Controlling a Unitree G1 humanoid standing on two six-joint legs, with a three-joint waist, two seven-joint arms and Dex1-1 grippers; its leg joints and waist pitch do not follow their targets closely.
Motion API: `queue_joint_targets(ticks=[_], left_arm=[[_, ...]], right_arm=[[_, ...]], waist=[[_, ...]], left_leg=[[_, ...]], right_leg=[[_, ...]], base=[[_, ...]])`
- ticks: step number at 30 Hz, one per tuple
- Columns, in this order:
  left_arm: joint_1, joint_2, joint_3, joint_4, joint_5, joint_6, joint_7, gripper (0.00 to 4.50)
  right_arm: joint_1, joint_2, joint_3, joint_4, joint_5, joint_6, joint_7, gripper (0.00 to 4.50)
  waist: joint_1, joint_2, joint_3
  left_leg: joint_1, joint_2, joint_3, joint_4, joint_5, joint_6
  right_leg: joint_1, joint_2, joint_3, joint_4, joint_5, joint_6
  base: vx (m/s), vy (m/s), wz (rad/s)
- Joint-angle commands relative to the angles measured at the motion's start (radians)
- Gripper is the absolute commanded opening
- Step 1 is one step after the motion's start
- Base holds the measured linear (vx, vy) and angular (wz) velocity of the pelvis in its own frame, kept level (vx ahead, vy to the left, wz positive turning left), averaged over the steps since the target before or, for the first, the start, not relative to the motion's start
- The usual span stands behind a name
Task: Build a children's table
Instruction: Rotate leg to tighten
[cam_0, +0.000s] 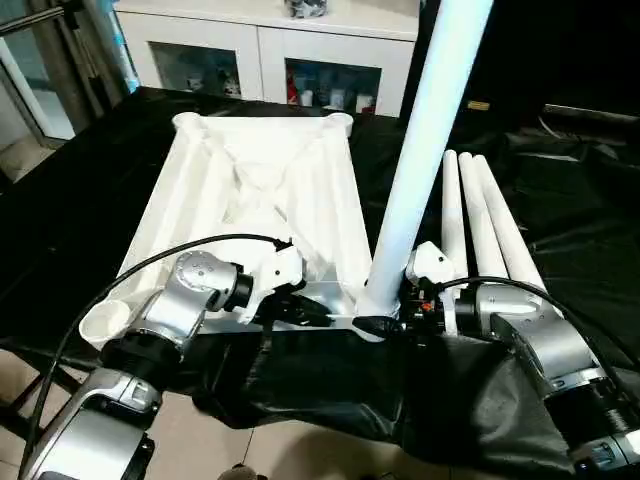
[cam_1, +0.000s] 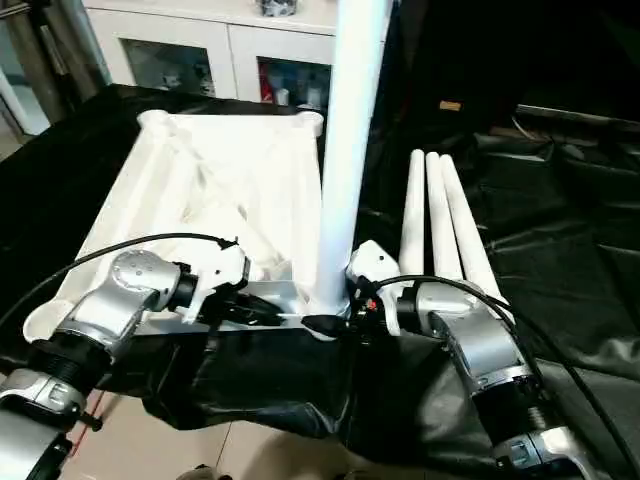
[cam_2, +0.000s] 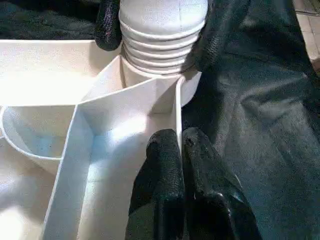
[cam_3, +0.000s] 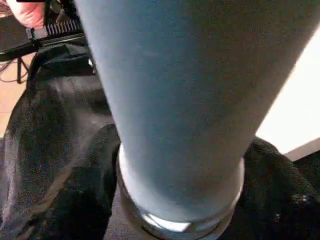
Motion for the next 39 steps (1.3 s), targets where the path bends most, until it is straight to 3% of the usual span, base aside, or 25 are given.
queue_joint_targets(ticks=[1, 5, 10, 14, 16, 22, 23, 25, 26, 29, 35, 39], left_arm=[[-0.013, -0.008, 0.010, -0.044, -0.031, -0.019, -0.013, 0.00], [-0.015, -0.006, 0.011, -0.044, -0.032, -0.018, -0.003, 0.00], [-0.025, -0.021, 0.022, -0.021, -0.018, -0.023, 0.047, 0.00], [-0.066, -0.059, 0.043, 0.037, 0.022, -0.002, 0.193, 0.00], [-0.091, -0.088, 0.063, 0.064, 0.025, 0.024, 0.270, 0.00], [-0.149, -0.161, 0.090, 0.109, 0.041, 0.061, 0.447, 0.00], [-0.155, -0.183, 0.093, 0.115, 0.040, 0.056, 0.467, 0.00], [-0.154, -0.191, 0.093, 0.113, 0.038, 0.054, 0.465, 0.00], [-0.151, -0.198, 0.090, 0.111, 0.038, 0.052, 0.466, 0.00], [-0.141, -0.197, 0.078, 0.111, 0.041, 0.038, 0.457, 0.00], [-0.097, -0.155, 0.060, 0.070, 0.027, 0.011, 0.348, 0.00], [-0.070, -0.112, 0.046, 0.039, 0.017, -0.001, 0.260, 0.00]], right_arm=[[0.001, 0.010, 0.019, -0.030, 0.010, 0.017, 0.018, 2.98], [0.008, 0.037, 0.025, -0.027, 0.013, 0.028, 0.005, 2.77], [-0.006, 0.103, 0.007, 0.037, -0.006, 0.022, -0.109, 2.75], [-0.061, 0.225, -0.049, 0.176, -0.045, 0.006, -0.339, 2.75], [-0.092, 0.283, -0.083, 0.240, -0.043, 0.007, -0.437, 2.75], [-0.179, 0.433, -0.132, 0.400, -0.059, -0.029, -0.677, 2.74], [-0.203, 0.457, -0.134, 0.436, -0.074, -0.054, -0.710, 2.74], [-0.211, 0.464, -0.136, 0.449, -0.077, -0.066, -0.712, 2.74], [-0.218, 0.469, -0.139, 0.456, -0.077, -0.079, -0.705, 3.09], [-0.223, 0.462, -0.131, 0.451, -0.088, -0.107, -0.661, 3.44], [-0.192, 0.380, -0.080, 0.357, -0.088, -0.139, -0.487, 3.63], [-0.138, 0.286, -0.025, 0.240, -0.063, -0.129, -0.297, 3.63]], waist=[[-0.003, 0.004, -0.073], [-0.001, 0.000, -0.075], [-0.004, 0.003, -0.074], [-0.032, 0.003, -0.070], [-0.038, 0.005, -0.072], [-0.050, 0.008, -0.075], [-0.049, 0.003, -0.077], [-0.047, 0.007, -0.078], [-0.049, 0.004, -0.079], [-0.047, 0.006, -0.080], [-0.044, 0.008, -0.075], [-0.039, 0.007, -0.077]], left_leg=[[0.009, 0.034, -0.006, -0.069, -0.186, 0.047], [0.007, 0.034, -0.006, -0.068, -0.170, 0.048], [0.009, 0.033, -0.006, -0.069, -0.179, 0.036], [0.008, 0.027, -0.010, -0.073, -0.222, 0.001], [0.009, 0.024, -0.011, -0.070, -0.220, 0.000], [0.003, 0.025, -0.011, -0.068, -0.177, 0.006], [0.004, 0.026, -0.009, -0.068, -0.173, 0.009], [0.005, 0.027, -0.009, -0.068, -0.160, 0.018], [0.002, 0.027, -0.008, -0.067, -0.153, 0.024], [0.002, 0.027, -0.007, -0.067, -0.136, 0.042], [0.003, 0.028, -0.006, -0.067, -0.170, 0.054], [0.003, 0.031, -0.007, -0.067, -0.164, 0.066]], right_leg=[[0.062, -0.074, 0.048, -0.084, -0.302, -0.174], [0.064, -0.076, 0.049, -0.079, -0.273, -0.179], [0.059, -0.076, 0.049, -0.083, -0.301, -0.172], [0.059, -0.076, 0.044, -0.092, -0.387, -0.151], [0.061, -0.076, 0.045, -0.093, -0.394, -0.149], [0.062, -0.076, 0.048, -0.086, -0.320, -0.170], [0.064, -0.075, 0.047, -0.084, -0.295, -0.176], [0.065, -0.074, 0.048, -0.079, -0.246, -0.191], [0.068, -0.075, 0.049, -0.074, -0.214, -0.201], [0.070, -0.075, 0.050, -0.069, -0.160, -0.220], [0.071, -0.077, 0.050, -0.076, -0.216, -0.211], [0.074, -0.075, 0.050, -0.074, -0.187, -0.214]], base=[[0.000, 0.000, 0.00], [0.000, 0.000, 0.00], [0.000, 0.000, 0.00], [0.000, 0.000, 0.00], [0.000, 0.000, 0.00], [0.000, 0.000, 0.00], [0.000, 0.000, 0.00], [0.000, 0.000, 0.00], [0.000, 0.000, 0.00], [0.000, 0.000, 0.00], [0.000, 0.000, 0.00], [0.000, 0.000, 0.00]])
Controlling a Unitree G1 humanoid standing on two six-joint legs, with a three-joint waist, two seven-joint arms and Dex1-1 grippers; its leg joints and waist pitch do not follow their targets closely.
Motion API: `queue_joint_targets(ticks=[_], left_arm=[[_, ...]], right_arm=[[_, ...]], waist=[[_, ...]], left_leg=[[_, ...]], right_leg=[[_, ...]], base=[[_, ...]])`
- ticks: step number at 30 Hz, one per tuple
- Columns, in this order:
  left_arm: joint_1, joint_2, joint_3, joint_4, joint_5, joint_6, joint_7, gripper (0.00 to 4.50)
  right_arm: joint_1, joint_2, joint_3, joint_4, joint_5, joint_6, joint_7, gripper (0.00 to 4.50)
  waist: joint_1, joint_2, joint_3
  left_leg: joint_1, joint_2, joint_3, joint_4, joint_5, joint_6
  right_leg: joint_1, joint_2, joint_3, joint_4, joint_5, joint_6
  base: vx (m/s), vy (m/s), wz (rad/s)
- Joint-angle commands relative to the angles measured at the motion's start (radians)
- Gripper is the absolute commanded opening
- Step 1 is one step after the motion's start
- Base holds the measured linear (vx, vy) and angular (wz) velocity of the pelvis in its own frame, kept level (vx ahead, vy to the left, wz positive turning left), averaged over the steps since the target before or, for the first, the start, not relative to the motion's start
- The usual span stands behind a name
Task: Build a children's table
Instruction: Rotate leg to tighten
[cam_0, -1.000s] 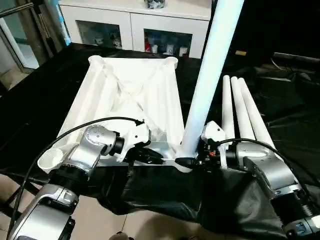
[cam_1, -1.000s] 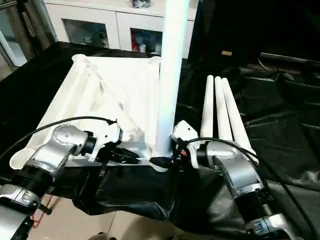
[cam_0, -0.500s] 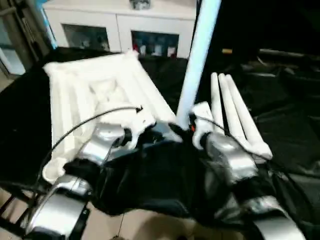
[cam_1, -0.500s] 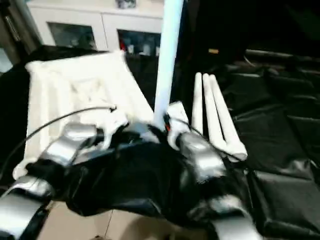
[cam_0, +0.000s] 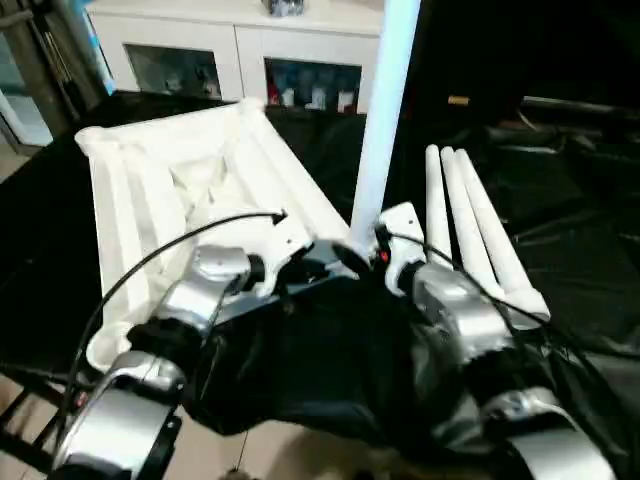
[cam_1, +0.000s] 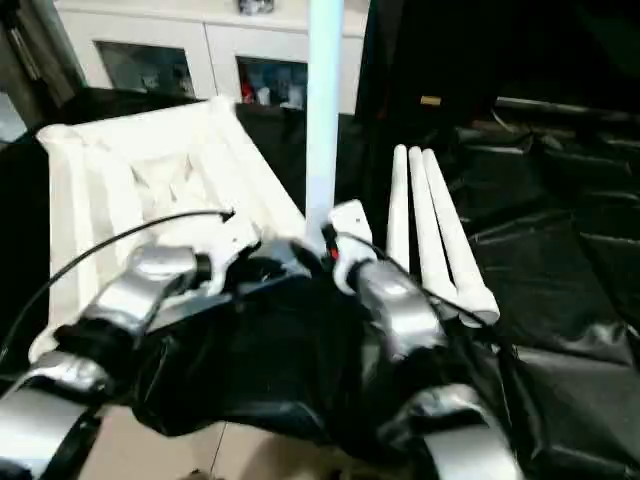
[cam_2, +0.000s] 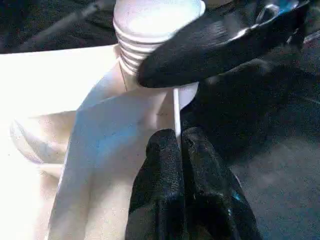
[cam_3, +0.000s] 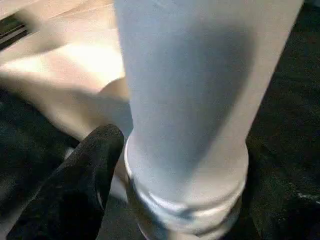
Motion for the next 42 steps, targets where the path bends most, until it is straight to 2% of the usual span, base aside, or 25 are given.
queue_joint_targets(ticks=[1, 3, 4, 5, 7, 8, 12, 16, 24, 27, 31, 32, 33, 35, 37, 38, 39, 42], left_arm=[[-0.012, -0.017, -0.033, -0.066, -0.044, -0.060, -0.075, 0.00], [-0.009, -0.007, -0.036, -0.068, -0.045, -0.067, -0.094, 0.00], [-0.003, 0.008, -0.038, -0.074, -0.051, -0.068, -0.125, 0.00], [0.004, 0.022, -0.039, -0.084, -0.062, -0.067, -0.162, 0.00], [0.011, 0.033, -0.038, -0.096, -0.071, -0.070, -0.204, 0.00], [0.018, 0.051, -0.048, -0.109, -0.071, -0.064, -0.250, 0.00], [0.022, 0.069, -0.063, -0.112, -0.073, -0.073, -0.293, 0.00], [0.020, 0.076, -0.065, -0.107, -0.073, -0.080, -0.317, 0.00], [0.013, 0.077, -0.063, -0.100, -0.071, -0.082, -0.316, 0.00], [0.003, 0.062, -0.050, -0.084, -0.061, -0.079, -0.263, 0.00], [-0.019, 0.039, -0.031, -0.054, -0.046, -0.061, -0.186, 0.00], [-0.045, 0.012, -0.010, -0.025, -0.041, -0.036, -0.108, 0.00], [-0.067, -0.016, 0.007, -0.005, -0.042, -0.008, -0.042, 0.00], [-0.084, -0.037, 0.017, 0.011, -0.037, 0.007, 0.013, 0.00], [-0.104, -0.059, 0.021, 0.031, -0.021, 0.022, 0.086, 0.00], [-0.118, -0.076, 0.026, 0.046, -0.014, 0.035, 0.139, 0.00], [-0.128, -0.093, 0.035, 0.057, -0.013, 0.046, 0.180, 0.00], [-0.142, -0.128, 0.050, 0.075, -0.016, 0.053, 0.235, 0.00]], right_arm=[[0.014, -0.006, 0.092, -0.102, 0.041, 0.012, 0.166, 3.63], [0.026, -0.029, 0.097, -0.127, 0.051, 0.026, 0.204, 3.63], [0.045, -0.069, 0.105, -0.166, 0.066, 0.039, 0.263, 3.63], [0.062, -0.108, 0.112, -0.203, 0.083, 0.056, 0.321, 3.63], [0.078, -0.145, 0.116, -0.235, 0.092, 0.067, 0.375, 3.63], [0.099, -0.195, 0.126, -0.268, 0.096, 0.080, 0.436, 3.63], [0.113, -0.227, 0.130, -0.292, 0.100, 0.099, 0.479, 3.63], [0.119, -0.239, 0.137, -0.309, 0.102, 0.113, 0.493, 3.28], [0.131, -0.220, 0.149, -0.333, 0.108, 0.146, 0.491, 2.72], [0.128, -0.171, 0.139, -0.291, 0.088, 0.139, 0.412, 2.68], [0.103, -0.110, 0.115, -0.211, 0.047, 0.121, 0.275, 2.66], [0.070, -0.049, 0.087, -0.123, 0.023, 0.111, 0.144, 2.65], [0.034, 0.015, 0.046, -0.045, 0.031, 0.106, 0.035, 2.65], [0.003, 0.065, 0.011, 0.016, 0.043, 0.106, -0.050, 2.65], [-0.032, 0.113, -0.026, 0.080, 0.050, 0.101, -0.147, 2.65], [-0.054, 0.142, -0.046, 0.119, 0.053, 0.095, -0.202, 2.65], [-0.069, 0.162, -0.057, 0.147, 0.050, 0.084, -0.241, 2.65], [-0.096, 0.196, -0.055, 0.192, 0.035, 0.075, -0.270, 2.65]], waist=[[0.006, 0.006, -0.077], [0.010, 0.006, -0.077], [0.013, 0.006, -0.074], [0.022, 0.005, -0.073], [0.028, 0.006, -0.072], [0.030, 0.005, -0.073], [0.037, 0.003, -0.073], [0.042, 0.004, -0.074], [0.045, 0.004, -0.076], [0.043, 0.005, -0.074], [0.031, 0.005, -0.068], [0.025, 0.003, -0.069], [0.015, 0.006, -0.067], [0.002, 0.004, -0.069], [-0.001, 0.005, -0.070], [-0.008, 0.006, -0.071], [-0.006, 0.005, -0.073], [-0.002, 0.005, -0.077]], left_leg=[[0.005, 0.032, -0.005, -0.066, -0.162, 0.074], [0.006, 0.033, -0.004, -0.066, -0.163, 0.076], [0.008, 0.033, -0.003, -0.067, -0.173, 0.070], [0.014, 0.035, -0.001, -0.066, -0.188, 0.069], [0.011, 0.038, -0.002, -0.068, -0.192, 0.069], [0.010, 0.037, -0.002, -0.068, -0.189, 0.068], [0.007, 0.035, -0.003, -0.068, -0.187, 0.063], [0.009, 0.035, -0.003, -0.068, -0.182, 0.054], [0.007, 0.035, -0.005, -0.068, -0.167, 0.051], [0.007, 0.034, -0.004, -0.068, -0.178, 0.045], [0.012, 0.028, -0.008, -0.073, -0.226, 0.013], [0.014, 0.029, -0.008, -0.072, -0.227, 0.006], [0.015, 0.026, -0.009, -0.071, -0.250, -0.003], [0.009, 0.021, -0.014, -0.071, -0.246, -0.011], [0.009, 0.023, -0.014, -0.071, -0.230, -0.002], [0.010, 0.022, -0.010, -0.068, -0.224, 0.002], [0.010, 0.022, -0.011, -0.068, -0.218, 0.004], [0.008, 0.022, -0.007, -0.066, -0.178, 0.020]], right_leg=[[0.072, -0.075, 0.051, -0.072, -0.176, -0.217], [0.072, -0.075, 0.050, -0.071, -0.180, -0.221], [0.069, -0.075, 0.050, -0.075, -0.209, -0.217], [0.068, -0.074, 0.050, -0.079, -0.241, -0.208], [0.068, -0.077, 0.051, -0.079, -0.258, -0.201], [0.066, -0.075, 0.050, -0.079, -0.262, -0.196], [0.066, -0.077, 0.050, -0.082, -0.287, -0.185], [0.064, -0.076, 0.049, -0.083, -0.303, -0.173], [0.066, -0.076, 0.048, -0.077, -0.254, -0.185], [0.063, -0.077, 0.048, -0.081, -0.285, -0.178], [0.060, -0.077, 0.043, -0.095, -0.408, -0.143], [0.057, -0.078, 0.045, -0.095, -0.421, -0.137], [0.054, -0.080, 0.043, -0.099, -0.454, -0.137], [0.061, -0.081, 0.038, -0.103, -0.498, -0.118], [0.059, -0.079, 0.042, -0.103, -0.470, -0.119], [0.056, -0.077, 0.043, -0.099, -0.428, -0.139], [0.059, -0.077, 0.042, -0.098, -0.418, -0.143], [0.062, -0.074, 0.046, -0.089, -0.326, -0.168]], base=[[0.000, 0.000, 0.00], [0.000, 0.000, 0.00], [0.000, 0.000, 0.00], [0.000, 0.000, 0.00], [0.000, 0.000, 0.00], [0.000, 0.000, 0.00], [0.000, 0.000, 0.00], [0.000, 0.000, 0.00], [0.000, 0.000, 0.00], [0.000, 0.000, 0.00], [0.000, 0.000, 0.00], [0.000, 0.000, 0.00], [0.000, 0.000, 0.00], [0.000, 0.000, 0.00], [0.000, 0.000, 0.00], [0.000, 0.000, 0.00], [0.000, 0.000, 0.00], [0.000, 0.000, 0.00]])
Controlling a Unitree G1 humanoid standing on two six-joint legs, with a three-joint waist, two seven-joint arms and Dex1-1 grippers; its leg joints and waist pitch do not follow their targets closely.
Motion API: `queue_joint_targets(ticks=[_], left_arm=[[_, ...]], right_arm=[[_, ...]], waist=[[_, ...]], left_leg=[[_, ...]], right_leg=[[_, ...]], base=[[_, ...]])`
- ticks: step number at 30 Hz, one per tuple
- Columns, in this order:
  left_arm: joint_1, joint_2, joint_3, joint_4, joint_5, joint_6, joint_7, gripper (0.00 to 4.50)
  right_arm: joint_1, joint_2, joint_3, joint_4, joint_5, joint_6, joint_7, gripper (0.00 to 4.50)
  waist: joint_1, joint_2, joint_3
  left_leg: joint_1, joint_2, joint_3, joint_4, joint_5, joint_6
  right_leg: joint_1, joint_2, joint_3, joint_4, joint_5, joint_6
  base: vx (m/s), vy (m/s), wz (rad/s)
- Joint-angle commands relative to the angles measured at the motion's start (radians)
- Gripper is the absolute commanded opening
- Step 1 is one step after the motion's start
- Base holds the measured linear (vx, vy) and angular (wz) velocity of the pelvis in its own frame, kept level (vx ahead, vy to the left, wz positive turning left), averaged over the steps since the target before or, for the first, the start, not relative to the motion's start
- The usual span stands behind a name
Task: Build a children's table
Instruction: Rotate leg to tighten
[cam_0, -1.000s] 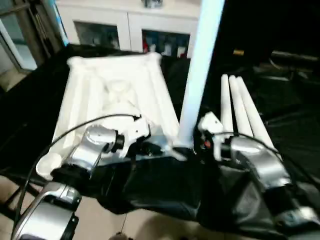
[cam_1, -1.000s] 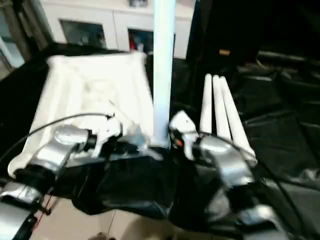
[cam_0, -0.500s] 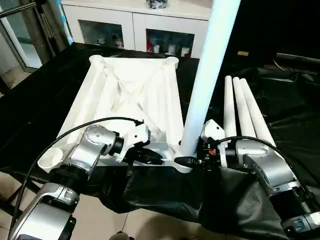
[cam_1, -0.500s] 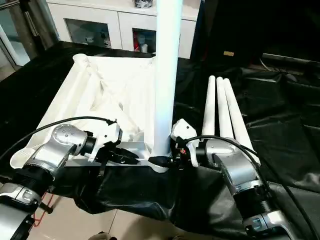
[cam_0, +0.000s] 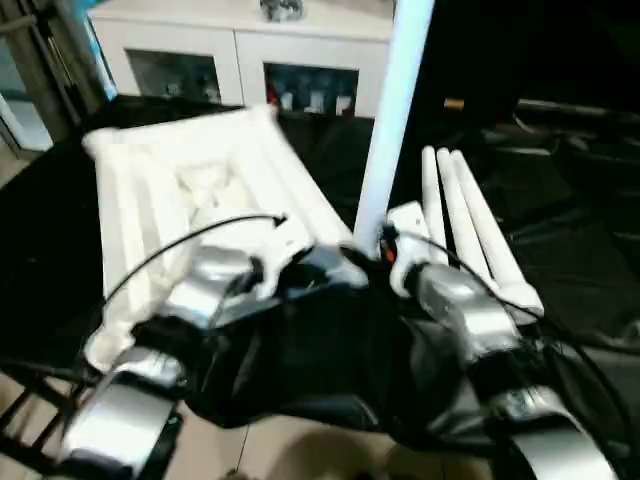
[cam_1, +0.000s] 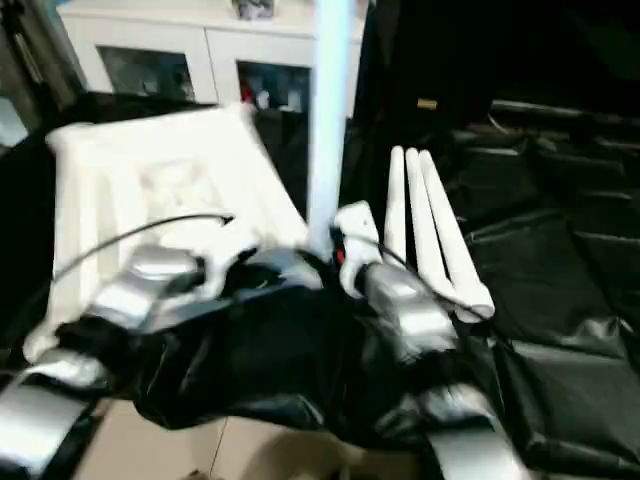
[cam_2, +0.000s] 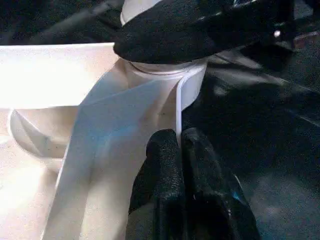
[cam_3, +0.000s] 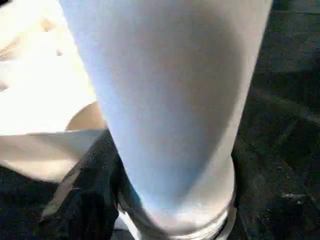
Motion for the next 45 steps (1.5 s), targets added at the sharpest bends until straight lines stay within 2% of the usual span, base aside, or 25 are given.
queue_joint_targets(ticks=[1, 3, 5, 8, 12, 16, 17, 21, 22, 23, 25, 28, 29, 33, 34, 35, 42, 45], left_arm=[[-0.066, -0.049, 0.033, -0.032, -0.027, -0.027, 0.059, 0.00], [-0.064, -0.065, 0.027, -0.031, -0.028, -0.043, 0.053, 0.00], [-0.057, -0.067, 0.017, -0.038, -0.027, -0.057, 0.043, 0.00], [-0.037, -0.055, 0.003, -0.058, -0.027, -0.076, 0.009, 0.00], [-0.010, -0.026, -0.013, -0.081, -0.030, -0.098, -0.066, 0.00], [0.017, 0.002, -0.026, -0.113, -0.044, -0.111, -0.152, 0.00], [0.033, 0.020, -0.039, -0.130, -0.049, -0.119, -0.202, 0.00], [0.053, 0.045, -0.054, -0.151, -0.055, -0.133, -0.268, 0.00], [0.061, 0.056, -0.059, -0.162, -0.062, -0.130, -0.302, 0.00], [0.064, 0.064, -0.062, -0.167, -0.064, -0.125, -0.321, 0.00], [0.070, 0.078, -0.065, -0.173, -0.063, -0.119, -0.353, 0.00], [0.074, 0.088, -0.066, -0.180, -0.061, -0.119, -0.379, 0.00], [0.077, 0.095, -0.067, -0.183, -0.061, -0.120, -0.392, 0.00], [0.080, 0.108, -0.068, -0.191, -0.067, -0.115, -0.415, 0.00], [0.080, 0.108, -0.068, -0.193, -0.067, -0.114, -0.416, 0.00], [0.081, 0.109, -0.068, -0.194, -0.067, -0.113, -0.419, 0.00], [0.076, 0.101, -0.052, -0.190, -0.056, -0.105, -0.372, 0.00], [0.041, 0.059, -0.015, -0.146, -0.053, -0.079, -0.247, 0.00]], right_arm=[[0.009, 0.078, 0.065, 0.052, -0.001, 0.008, 0.043, 2.65], [-0.003, 0.095, 0.064, 0.074, -0.014, -0.017, 0.044, 2.65], [-0.006, 0.098, 0.059, 0.076, -0.009, -0.025, 0.056, 3.21], [-0.009, 0.079, 0.064, 0.078, -0.013, -0.055, 0.095, 3.44], [0.024, 0.025, 0.105, -0.001, -0.010, -0.056, 0.217, 3.44], [0.073, -0.045, 0.154, -0.095, -0.010, -0.052, 0.369, 3.44], [0.102, -0.098, 0.183, -0.151, -0.003, -0.044, 0.458, 3.44], [0.138, -0.172, 0.205, -0.235, 0.031, -0.010, 0.584, 3.44], [0.151, -0.206, 0.213, -0.268, 0.041, 0.006, 0.634, 3.44], [0.160, -0.229, 0.219, -0.287, 0.044, 0.015, 0.664, 3.44], [0.174, -0.269, 0.232, -0.317, 0.041, 0.032, 0.718, 3.44], [0.184, -0.293, 0.240, -0.337, 0.036, 0.046, 0.748, 3.44], [0.188, -0.300, 0.239, -0.348, 0.038, 0.055, 0.757, 3.19], [0.194, -0.305, 0.240, -0.368, 0.047, 0.077, 0.772, 3.08], [0.195, -0.304, 0.242, -0.370, 0.048, 0.080, 0.773, 2.82], [0.196, -0.301, 0.244, -0.374, 0.047, 0.085, 0.774, 2.78], [0.200, -0.246, 0.240, -0.353, 0.026, 0.083, 0.700, 2.70], [0.144, -0.125, 0.175, -0.194, -0.029, 0.055, 0.424, 2.69]], waist=[[0.005, 0.003, -0.077], [0.005, 0.004, -0.078], [0.005, 0.005, -0.079], [0.005, 0.005, -0.077], [0.005, 0.005, -0.075], [0.009, 0.004, -0.077], [0.011, 0.005, -0.076], [0.019, 0.007, -0.073], [0.021, 0.006, -0.072], [0.029, 0.006, -0.074], [0.032, 0.007, -0.071], [0.036, 0.003, -0.070], [0.036, 0.004, -0.071], [0.036, 0.004, -0.072], [0.036, 0.004, -0.072], [0.035, 0.004, -0.073], [0.031, 0.006, -0.072], [0.014, 0.007, -0.064]], left_leg=[[0.001, 0.023, -0.006, -0.066, -0.164, 0.031], [0.002, 0.025, -0.006, -0.066, -0.156, 0.040], [0.001, 0.026, -0.005, -0.066, -0.144, 0.050], [0.003, 0.026, -0.004, -0.066, -0.167, 0.052], [0.003, 0.026, -0.004, -0.067, -0.179, 0.052], [0.001, 0.030, -0.005, -0.067, -0.162, 0.072], [0.001, 0.030, -0.005, -0.067, -0.164, 0.075], [0.008, 0.033, -0.003, -0.068, -0.192, 0.077], [0.004, 0.034, -0.003, -0.069, -0.192, 0.076], [0.008, 0.035, -0.002, -0.068, -0.192, 0.073], [0.009, 0.036, -0.001, -0.069, -0.203, 0.070], [0.006, 0.035, -0.003, -0.070, -0.207, 0.062], [0.006, 0.035, -0.004, -0.070, -0.202, 0.059], [0.006, 0.034, -0.005, -0.070, -0.194, 0.056], [0.005, 0.034, -0.005, -0.070, -0.191, 0.056], [0.005, 0.034, -0.005, -0.070, -0.190, 0.055], [0.005, 0.033, -0.006, -0.071, -0.194, 0.050], [0.005, 0.026, -0.010, -0.074, -0.256, 0.020]], right_leg=[[0.064, -0.074, 0.047, -0.085, -0.282, -0.182], [0.064, -0.075, 0.048, -0.080, -0.247, -0.196], [0.068, -0.076, 0.048, -0.077, -0.217, -0.208], [0.068, -0.078, 0.048, -0.081, -0.244, -0.207], [0.068, -0.077, 0.048, -0.085, -0.278, -0.196], [0.071, -0.076, 0.049, -0.077, -0.218, -0.207], [0.071, -0.076, 0.048, -0.079, -0.222, -0.209], [0.068, -0.076, 0.049, -0.085, -0.263, -0.204], [0.068, -0.075, 0.049, -0.083, -0.269, -0.205], [0.066, -0.076, 0.049, -0.085, -0.280, -0.201], [0.062, -0.076, 0.049, -0.088, -0.297, -0.199], [0.064, -0.078, 0.049, -0.089, -0.333, -0.181], [0.063, -0.079, 0.049, -0.090, -0.338, -0.178], [0.063, -0.077, 0.048, -0.089, -0.332, -0.176], [0.063, -0.077, 0.048, -0.087, -0.323, -0.177], [0.063, -0.077, 0.047, -0.088, -0.318, -0.179], [0.063, -0.077, 0.047, -0.087, -0.311, -0.183], [0.058, -0.079, 0.039, -0.102, -0.464, -0.148]], base=[[0.000, 0.000, 0.00], [0.000, 0.000, 0.00], [0.000, 0.000, 0.00], [0.000, 0.000, 0.00], [0.000, 0.000, 0.00], [0.000, 0.000, 0.00], [0.000, 0.000, 0.00], [0.000, 0.000, 0.00], [0.000, 0.000, 0.00], [0.000, 0.000, 0.00], [0.000, 0.000, 0.00], [0.000, 0.000, 0.00], [0.000, 0.000, 0.00], [0.000, 0.000, 0.00], [0.000, 0.000, 0.00], [0.000, 0.000, 0.00], [0.000, 0.000, 0.00], [0.000, 0.000, 0.00]])
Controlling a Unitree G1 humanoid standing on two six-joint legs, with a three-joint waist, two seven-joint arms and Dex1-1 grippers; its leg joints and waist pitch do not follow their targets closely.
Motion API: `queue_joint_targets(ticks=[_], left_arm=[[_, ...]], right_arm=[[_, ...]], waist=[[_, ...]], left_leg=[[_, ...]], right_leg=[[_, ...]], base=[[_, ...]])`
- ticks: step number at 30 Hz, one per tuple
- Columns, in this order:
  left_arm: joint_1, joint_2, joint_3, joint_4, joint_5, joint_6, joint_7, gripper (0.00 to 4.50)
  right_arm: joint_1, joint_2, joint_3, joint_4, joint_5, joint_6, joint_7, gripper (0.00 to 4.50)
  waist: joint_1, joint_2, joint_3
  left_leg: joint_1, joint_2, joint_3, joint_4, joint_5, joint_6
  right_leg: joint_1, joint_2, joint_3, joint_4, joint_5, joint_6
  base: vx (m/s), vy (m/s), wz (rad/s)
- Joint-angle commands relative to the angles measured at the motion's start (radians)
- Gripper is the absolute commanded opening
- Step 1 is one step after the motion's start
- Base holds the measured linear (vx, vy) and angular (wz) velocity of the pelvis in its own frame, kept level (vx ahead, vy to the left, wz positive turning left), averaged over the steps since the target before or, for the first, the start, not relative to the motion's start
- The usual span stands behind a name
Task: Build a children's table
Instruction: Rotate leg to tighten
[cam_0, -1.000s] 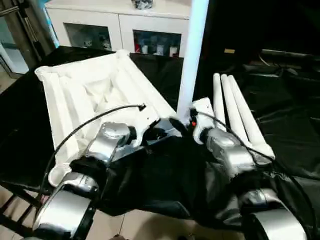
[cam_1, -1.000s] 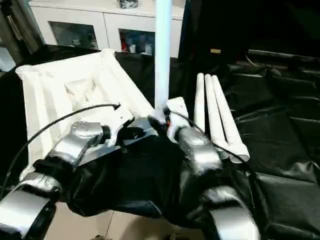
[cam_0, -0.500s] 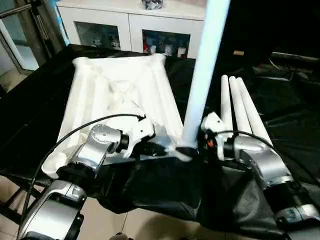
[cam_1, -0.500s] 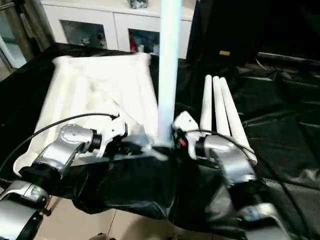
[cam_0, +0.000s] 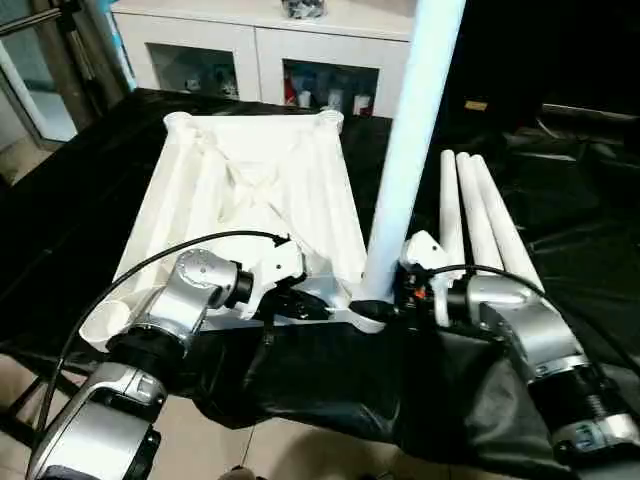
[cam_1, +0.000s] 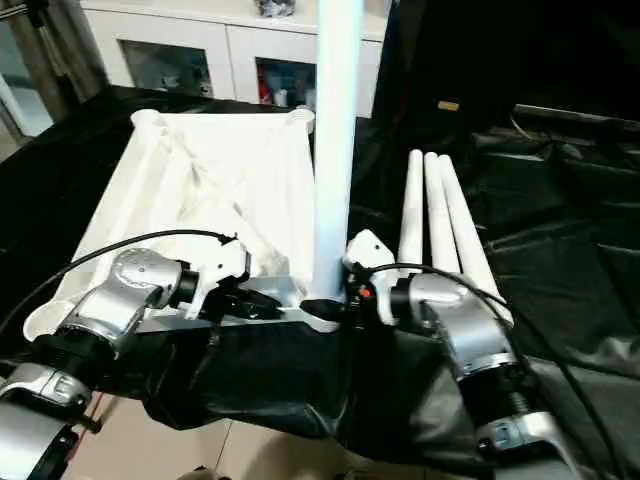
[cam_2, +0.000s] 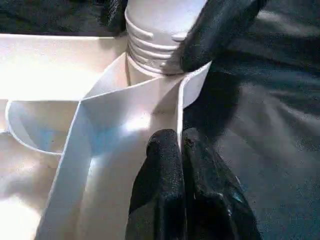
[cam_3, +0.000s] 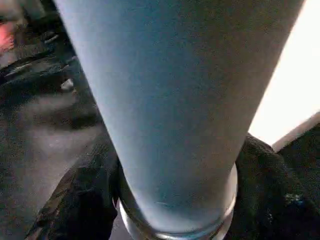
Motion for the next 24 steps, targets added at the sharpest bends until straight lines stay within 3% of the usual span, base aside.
queue_joint_targets(ticks=[1, 3, 4, 5, 6, 7, 8, 11, 12, 14, 15, 19, 20, 24], left_arm=[[-0.067, -0.078, 0.026, -0.014, -0.025, 0.016, 0.099, 0.00], [-0.076, -0.090, 0.032, -0.005, -0.020, 0.023, 0.131, 0.00], [-0.100, -0.120, 0.045, 0.023, -0.008, 0.040, 0.218, 0.00], [-0.109, -0.132, 0.050, 0.035, -0.003, 0.044, 0.251, 0.00], [-0.109, -0.132, 0.050, 0.035, -0.003, 0.044, 0.251, 0.00], [-0.131, -0.159, 0.062, 0.065, 0.007, 0.053, 0.335, 0.00], [-0.133, -0.162, 0.064, 0.067, 0.008, 0.054, 0.344, 0.00], [-0.145, -0.182, 0.070, 0.083, 0.013, 0.052, 0.389, 0.00], [-0.145, -0.187, 0.068, 0.081, 0.011, 0.046, 0.385, 0.00], [-0.138, -0.191, 0.058, 0.066, 0.009, 0.035, 0.358, 0.00], [-0.137, -0.191, 0.057, 0.065, 0.009, 0.034, 0.356, 0.00], [-0.116, -0.173, 0.039, 0.042, 0.009, 0.021, 0.301, 0.00], [-0.098, -0.154, 0.027, 0.025, 0.003, 0.011, 0.255, 0.00], [-0.066, -0.121, 0.007, -0.010, -0.012, -0.011, 0.159, 0.00]], right_arm=[[-0.030, 0.107, 0.017, 0.112, -0.018, 0.004, -0.167, 2.69], [-0.047, 0.139, -0.004, 0.151, -0.014, 0.004, -0.225, 2.68], [-0.087, 0.208, -0.049, 0.231, 0.000, 0.003, -0.348, 2.68], [-0.102, 0.232, -0.065, 0.259, 0.006, 0.001, -0.391, 2.68], [-0.102, 0.232, -0.065, 0.259, 0.006, 0.001, -0.391, 2.68], [-0.136, 0.279, -0.084, 0.309, 0.007, -0.014, -0.465, 2.68], [-0.139, 0.282, -0.083, 0.313, 0.005, -0.017, -0.470, 2.68], [-0.164, 0.304, -0.079, 0.348, -0.022, -0.053, -0.497, 2.68], [-0.169, 0.309, -0.076, 0.352, -0.026, -0.074, -0.478, 2.68], [-0.172, 0.308, -0.079, 0.340, -0.019, -0.096, -0.424, 3.37], [-0.172, 0.307, -0.079, 0.338, -0.018, -0.097, -0.420, 3.40], [-0.157, 0.267, -0.048, 0.297, -0.023, -0.117, -0.333, 3.78], [-0.124, 0.216, -0.003, 0.233, -0.026, -0.120, -0.231, 3.78], [-0.064, 0.124, 0.052, 0.129, -0.018, -0.113, -0.068, 3.78]], waist=[[-0.005, 0.005, -0.059], [-0.018, 0.004, -0.061], [-0.018, 0.006, -0.062], [-0.026, 0.011, -0.060], [-0.026, 0.011, -0.063], [-0.026, 0.007, -0.067], [-0.028, 0.011, -0.065], [-0.024, 0.008, -0.067], [-0.024, 0.001, -0.067], [-0.017, 0.006, -0.069], [-0.015, 0.005, -0.068], [-0.010, 0.009, -0.071], [-0.008, 0.007, -0.073], [-0.005, 0.010, -0.077]], left_leg=[[0.010, 0.019, -0.013, -0.071, -0.280, 0.006], [0.007, 0.017, -0.018, -0.071, -0.279, -0.001], [0.005, 0.020, -0.020, -0.075, -0.278, 0.008], [0.012, 0.021, -0.020, -0.074, -0.298, 0.004], [0.015, 0.021, -0.021, -0.073, -0.302, 0.002], [0.016, 0.023, -0.021, -0.076, -0.296, 0.008], [0.017, 0.024, -0.021, -0.079, -0.294, 0.008], [0.013, 0.024, -0.015, -0.078, -0.282, 0.020], [0.012, 0.024, -0.013, -0.078, -0.277, 0.024], [0.010, 0.025, -0.010, -0.076, -0.243, 0.038], [0.009, 0.025, -0.010, -0.077, -0.237, 0.040], [0.010, 0.026, -0.008, -0.076, -0.215, 0.047], [0.009, 0.026, -0.006, -0.074, -0.200, 0.057], [0.004, 0.030, -0.007, -0.073, -0.157, 0.083]], right_leg=[[0.047, -0.079, 0.034, -0.112, -0.557, -0.118], [0.052, -0.082, 0.032, -0.119, -0.607, -0.089], [0.053, -0.079, 0.029, -0.121, -0.597, -0.079], [0.045, -0.081, 0.026, -0.126, -0.599, -0.088], [0.046, -0.081, 0.024, -0.127, -0.594, -0.090], [0.049, -0.079, 0.027, -0.123, -0.539, -0.103], [0.046, -0.077, 0.029, -0.118, -0.499, -0.124], [0.050, -0.078, 0.037, -0.110, -0.429, -0.153], [0.052, -0.078, 0.038, -0.109, -0.422, -0.156], [0.055, -0.080, 0.043, -0.102, -0.378, -0.168], [0.057, -0.079, 0.044, -0.101, -0.369, -0.171], [0.060, -0.079, 0.046, -0.094, -0.314, -0.192], [0.064, -0.077, 0.046, -0.092, -0.282, -0.197], [0.069, -0.077, 0.046, -0.080, -0.192, -0.222]], base=[[-0.063, -0.002, -0.10], [0.000, 0.000, 0.00], [0.000, 0.000, 0.00], [0.000, 0.000, 0.00], [0.000, 0.000, 0.00], [0.000, 0.000, 0.00], [0.000, 0.000, 0.00], [0.000, 0.000, 0.00], [0.000, 0.000, 0.00], [0.000, 0.000, 0.00], [0.000, 0.000, 0.00], [0.000, 0.000, 0.00], [0.000, 0.000, 0.00], [0.000, 0.000, 0.00]])
